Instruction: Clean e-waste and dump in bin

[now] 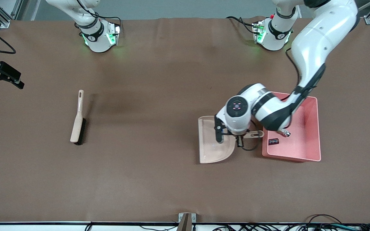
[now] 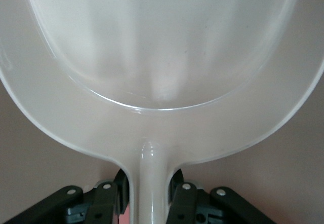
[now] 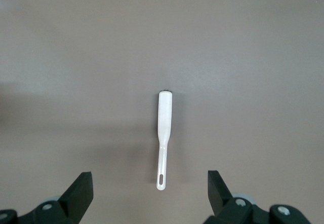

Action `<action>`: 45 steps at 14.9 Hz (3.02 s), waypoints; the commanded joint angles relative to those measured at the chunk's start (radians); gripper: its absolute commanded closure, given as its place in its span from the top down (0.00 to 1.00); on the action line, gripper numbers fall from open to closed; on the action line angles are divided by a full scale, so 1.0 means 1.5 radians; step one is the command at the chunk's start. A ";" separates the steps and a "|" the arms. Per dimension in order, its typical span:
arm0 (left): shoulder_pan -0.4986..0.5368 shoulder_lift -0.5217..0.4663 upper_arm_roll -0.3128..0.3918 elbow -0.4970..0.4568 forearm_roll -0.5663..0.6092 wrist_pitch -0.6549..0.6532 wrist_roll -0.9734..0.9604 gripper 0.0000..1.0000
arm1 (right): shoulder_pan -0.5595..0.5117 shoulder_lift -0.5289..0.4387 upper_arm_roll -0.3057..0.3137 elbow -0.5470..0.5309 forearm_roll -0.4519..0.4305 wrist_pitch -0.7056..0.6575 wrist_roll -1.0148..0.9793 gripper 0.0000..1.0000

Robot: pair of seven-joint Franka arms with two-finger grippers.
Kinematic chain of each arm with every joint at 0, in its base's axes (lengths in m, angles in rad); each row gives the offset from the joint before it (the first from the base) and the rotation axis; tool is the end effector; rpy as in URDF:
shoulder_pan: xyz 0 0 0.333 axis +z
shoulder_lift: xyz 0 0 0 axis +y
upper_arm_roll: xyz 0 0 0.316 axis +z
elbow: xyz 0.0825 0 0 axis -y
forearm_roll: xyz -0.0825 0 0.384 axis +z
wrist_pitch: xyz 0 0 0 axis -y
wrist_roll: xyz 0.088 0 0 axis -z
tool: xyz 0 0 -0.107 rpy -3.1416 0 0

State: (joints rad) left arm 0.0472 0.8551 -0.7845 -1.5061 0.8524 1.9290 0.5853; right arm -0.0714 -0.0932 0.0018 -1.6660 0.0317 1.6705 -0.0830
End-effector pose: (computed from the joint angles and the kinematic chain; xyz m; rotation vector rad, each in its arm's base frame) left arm 0.6028 -0.3469 0.2466 -2.0858 2.0694 0.1844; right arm 0.5338 -0.0341 0.6392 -3.1137 -0.0184 -0.1555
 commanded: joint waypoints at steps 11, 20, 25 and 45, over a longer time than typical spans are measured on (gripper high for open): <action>-0.089 -0.012 0.064 0.054 -0.038 0.063 -0.151 1.00 | -0.007 0.014 0.008 0.041 -0.011 -0.074 0.007 1.00; 0.180 -0.235 0.039 0.104 -0.325 -0.082 -0.154 1.00 | -0.007 0.019 0.008 0.047 -0.012 -0.075 0.010 1.00; 0.315 -0.348 0.036 0.164 -0.341 -0.270 -0.189 1.00 | 0.005 0.018 0.011 0.048 -0.077 -0.075 0.014 1.00; 0.147 -0.418 0.322 0.122 -0.535 -0.241 -0.380 1.00 | -0.021 0.018 0.010 0.045 -0.021 -0.083 0.004 1.00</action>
State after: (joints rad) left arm 0.3272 0.3033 -0.4069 -1.2806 0.0864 1.5779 -0.0183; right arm -0.0881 -0.0705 0.0063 -1.6111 -0.0155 1.5582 -0.0770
